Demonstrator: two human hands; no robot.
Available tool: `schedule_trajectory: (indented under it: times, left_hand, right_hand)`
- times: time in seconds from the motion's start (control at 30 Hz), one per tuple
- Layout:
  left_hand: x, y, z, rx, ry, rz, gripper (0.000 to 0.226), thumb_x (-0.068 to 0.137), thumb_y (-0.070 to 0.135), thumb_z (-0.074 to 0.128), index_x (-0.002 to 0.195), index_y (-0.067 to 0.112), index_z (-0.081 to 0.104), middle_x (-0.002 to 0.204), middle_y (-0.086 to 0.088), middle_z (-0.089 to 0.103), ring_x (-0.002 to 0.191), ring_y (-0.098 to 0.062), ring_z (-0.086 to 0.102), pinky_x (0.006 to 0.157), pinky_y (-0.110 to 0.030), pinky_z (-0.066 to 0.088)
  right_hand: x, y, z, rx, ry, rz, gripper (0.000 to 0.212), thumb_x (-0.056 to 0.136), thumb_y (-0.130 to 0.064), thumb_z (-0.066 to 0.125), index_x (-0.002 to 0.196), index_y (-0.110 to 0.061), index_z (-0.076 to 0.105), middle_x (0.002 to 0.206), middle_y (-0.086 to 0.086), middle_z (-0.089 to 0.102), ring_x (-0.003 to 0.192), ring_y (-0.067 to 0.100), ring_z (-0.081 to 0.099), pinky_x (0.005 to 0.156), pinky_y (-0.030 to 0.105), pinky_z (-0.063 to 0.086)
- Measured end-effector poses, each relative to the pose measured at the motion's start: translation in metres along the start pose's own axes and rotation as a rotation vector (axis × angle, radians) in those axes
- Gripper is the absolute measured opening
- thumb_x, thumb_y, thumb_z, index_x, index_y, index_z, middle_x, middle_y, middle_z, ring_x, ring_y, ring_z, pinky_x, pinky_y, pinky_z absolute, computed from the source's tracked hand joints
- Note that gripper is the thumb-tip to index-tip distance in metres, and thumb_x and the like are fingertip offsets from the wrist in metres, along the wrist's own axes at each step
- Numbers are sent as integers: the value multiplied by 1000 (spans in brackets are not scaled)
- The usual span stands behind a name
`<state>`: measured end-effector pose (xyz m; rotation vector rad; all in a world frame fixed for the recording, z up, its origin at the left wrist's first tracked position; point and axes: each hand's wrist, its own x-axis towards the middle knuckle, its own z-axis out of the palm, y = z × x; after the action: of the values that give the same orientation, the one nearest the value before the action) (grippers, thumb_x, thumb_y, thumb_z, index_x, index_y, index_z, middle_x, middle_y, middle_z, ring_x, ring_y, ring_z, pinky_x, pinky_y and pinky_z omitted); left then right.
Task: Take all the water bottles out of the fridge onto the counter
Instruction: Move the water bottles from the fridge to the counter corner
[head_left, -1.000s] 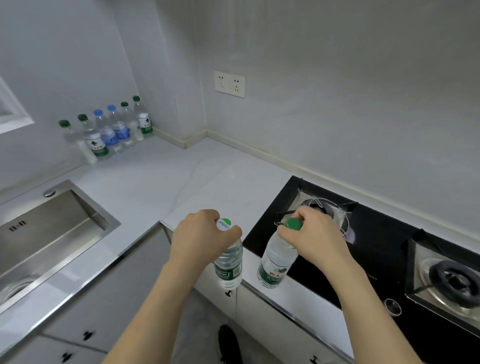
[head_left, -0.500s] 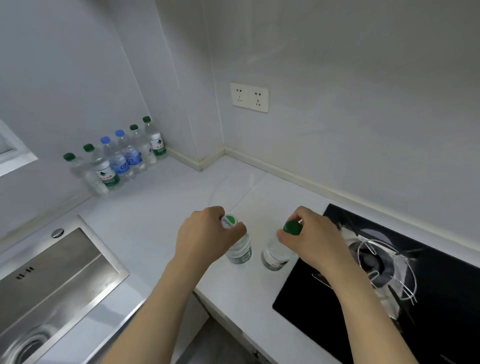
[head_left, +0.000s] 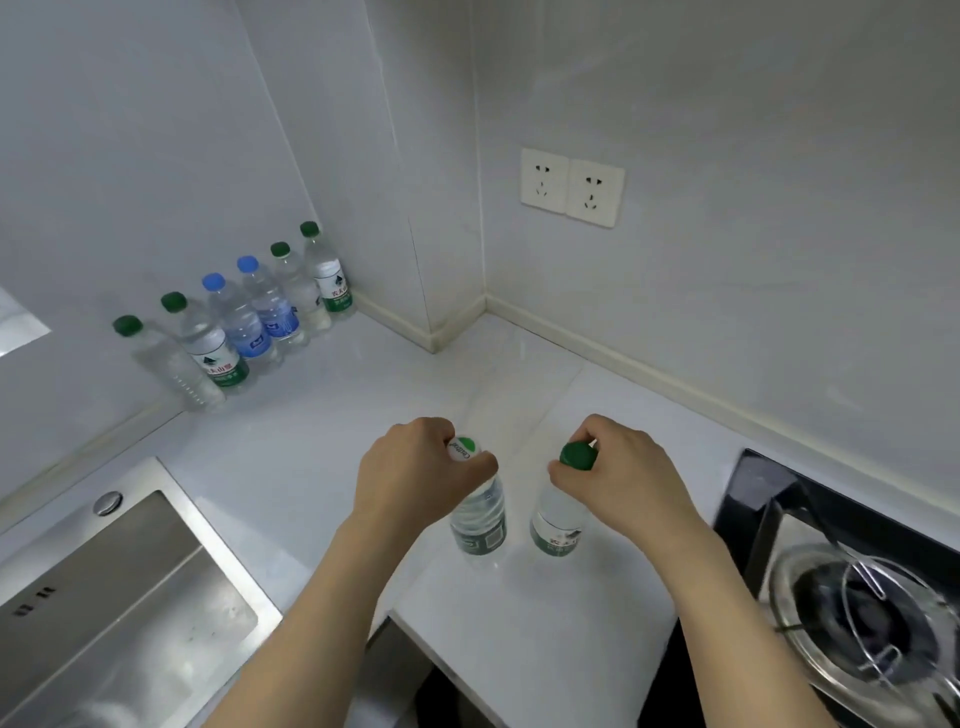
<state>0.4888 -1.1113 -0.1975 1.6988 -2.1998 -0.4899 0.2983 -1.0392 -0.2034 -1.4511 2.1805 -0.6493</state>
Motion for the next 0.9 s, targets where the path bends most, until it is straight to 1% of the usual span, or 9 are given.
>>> schedule_trajectory:
  times: [0.17, 0.3, 0.47, 0.53, 0.63, 0.73, 0.83, 0.9]
  left_hand:
    - [56, -52, -19, -23, 3, -4, 44, 72, 50, 62, 58, 14, 40, 51, 2, 42, 49, -19, 37, 47, -25, 28]
    - [104, -99, -35, -62, 14, -30, 44, 73, 50, 63, 59, 15, 41, 51, 2, 42, 49, -19, 36, 47, -24, 28]
    - [154, -152, -53, -57, 17, -62, 42, 74, 48, 62, 65, 10, 46, 54, -1, 44, 51, -20, 35, 47, -27, 29]
    - [174, -172, -60, -68, 17, -85, 41, 72, 47, 62, 65, 11, 44, 54, -1, 45, 52, -21, 35, 48, -27, 30]
    - [204, -193, -70, -94, 11, -95, 40, 70, 45, 61, 62, 13, 39, 54, -1, 45, 52, -21, 37, 48, -27, 30]
    - [231, -208, -75, -100, 20, -109, 36, 71, 42, 61, 62, 15, 39, 54, 0, 43, 53, -21, 38, 47, -28, 29]
    - [259, -222, -75, -115, 10, -119, 35, 74, 41, 61, 64, 15, 39, 56, 0, 44, 54, -19, 37, 48, -28, 29]
    - [281, -232, -73, -121, -18, -125, 34, 75, 40, 62, 66, 15, 41, 58, 1, 46, 54, -18, 38, 48, -28, 30]
  right_hand:
    - [53, -53, 30, -8, -28, -3, 19, 76, -39, 65, 81, -24, 55, 72, -8, 58, 70, 14, 57, 59, 27, 43]
    - [106, -100, 57, -39, -55, -18, 17, 76, -37, 65, 82, -24, 56, 74, -8, 59, 72, 15, 58, 58, 27, 43]
    - [164, -152, 85, -60, -75, -56, 18, 77, -37, 66, 85, -23, 59, 77, -6, 61, 74, 18, 59, 66, 34, 49]
    - [188, -171, 97, -74, -85, -84, 18, 77, -36, 66, 85, -23, 59, 76, -6, 60, 74, 19, 59, 66, 34, 48]
    - [222, -199, 111, -104, -89, -136, 17, 78, -37, 66, 88, -24, 60, 78, -6, 60, 76, 20, 58, 66, 32, 47]
    - [251, -221, 124, -156, -99, -175, 19, 79, -37, 65, 92, -23, 62, 83, -4, 62, 80, 21, 59, 65, 30, 46]
    - [284, -238, 139, -196, -113, -215, 22, 79, -37, 65, 94, -22, 62, 87, 0, 65, 79, 24, 62, 67, 33, 51]
    - [307, -248, 149, -208, -145, -235, 21, 80, -36, 64, 95, -22, 62, 87, 0, 66, 77, 24, 63, 66, 33, 52]
